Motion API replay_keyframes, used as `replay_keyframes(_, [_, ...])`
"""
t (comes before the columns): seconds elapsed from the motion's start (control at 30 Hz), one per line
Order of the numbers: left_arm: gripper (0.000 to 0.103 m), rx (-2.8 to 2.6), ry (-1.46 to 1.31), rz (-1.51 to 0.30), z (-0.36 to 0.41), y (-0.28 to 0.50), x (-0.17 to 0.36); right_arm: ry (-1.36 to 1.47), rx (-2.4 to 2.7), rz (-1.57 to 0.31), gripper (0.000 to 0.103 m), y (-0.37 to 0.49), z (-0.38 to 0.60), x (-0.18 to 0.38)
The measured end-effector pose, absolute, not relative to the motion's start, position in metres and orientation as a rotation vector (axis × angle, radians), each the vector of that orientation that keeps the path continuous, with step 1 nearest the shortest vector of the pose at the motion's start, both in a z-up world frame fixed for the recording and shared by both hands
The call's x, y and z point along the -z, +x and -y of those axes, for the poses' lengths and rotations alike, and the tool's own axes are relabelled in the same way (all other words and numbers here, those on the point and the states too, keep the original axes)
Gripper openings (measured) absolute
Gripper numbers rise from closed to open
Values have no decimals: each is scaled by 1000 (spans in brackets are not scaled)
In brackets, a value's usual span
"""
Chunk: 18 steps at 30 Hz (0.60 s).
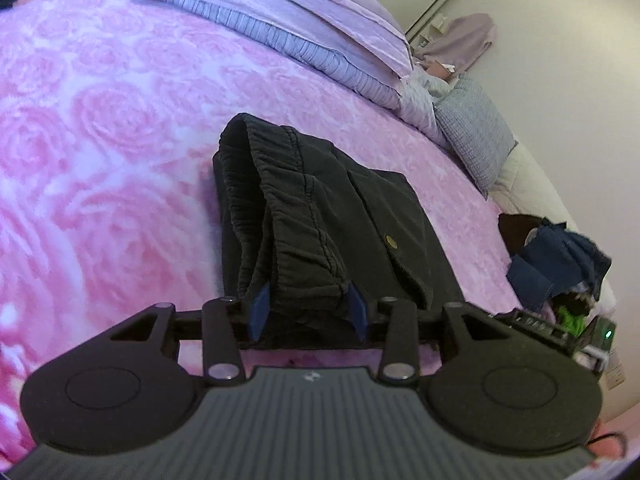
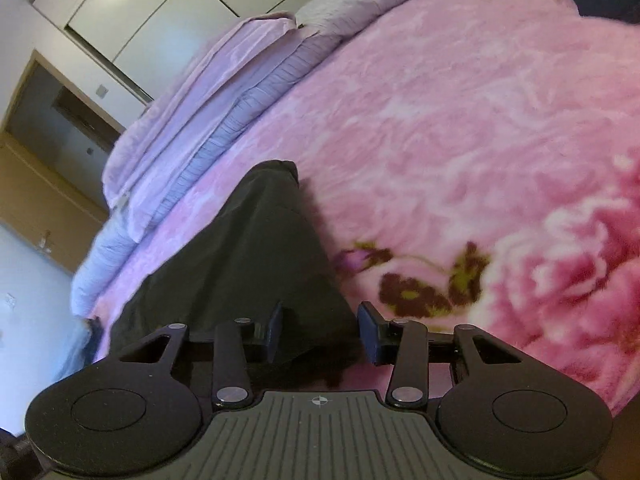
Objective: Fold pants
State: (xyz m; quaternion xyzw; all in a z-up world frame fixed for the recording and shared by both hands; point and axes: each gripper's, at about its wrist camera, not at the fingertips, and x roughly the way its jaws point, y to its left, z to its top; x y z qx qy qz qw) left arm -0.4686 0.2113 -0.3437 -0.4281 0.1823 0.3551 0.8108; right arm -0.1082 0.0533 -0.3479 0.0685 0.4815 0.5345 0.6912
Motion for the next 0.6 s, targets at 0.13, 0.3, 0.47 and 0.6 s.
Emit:
replay_keyframes(0.13, [36,-735,-969,-342,-211,-475,341,147,-1203,-1079,39,-107,-57,347])
replay_keyframes(0.3, [35,-726,-1138,-263,-216,-495,358,143,-1207,-1076,39,-110,-60,356])
replay_keyframes(0.47, [35,-705,-1232,-207,-212,-503,373,142,-1210,-1077,39,-109,-63,362])
replay_keyframes(0.6, [35,-686,-1264,-158,-220,-497,373,142,-1209,-1073,39,-110,-63,362])
